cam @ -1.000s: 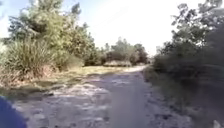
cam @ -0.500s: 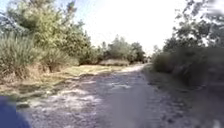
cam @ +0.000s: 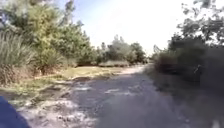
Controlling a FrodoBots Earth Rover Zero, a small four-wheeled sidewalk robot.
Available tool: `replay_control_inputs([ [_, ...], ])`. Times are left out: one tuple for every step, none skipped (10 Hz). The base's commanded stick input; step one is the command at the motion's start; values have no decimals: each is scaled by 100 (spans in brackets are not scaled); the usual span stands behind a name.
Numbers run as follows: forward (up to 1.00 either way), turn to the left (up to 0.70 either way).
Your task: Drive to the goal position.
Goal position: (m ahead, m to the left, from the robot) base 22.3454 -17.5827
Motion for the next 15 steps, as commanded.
replay_control_inputs([
  [100, 0],
  [100, 0],
  [100, 9],
  [100, 25],
  [100, 4],
  [100, 0],
  [100, 0],
  [100, 0],
  [100, 0],
  [100, 0],
  [100, 0],
  [100, 0],
  [100, 0],
  [100, 0],
  [100, 0],
])
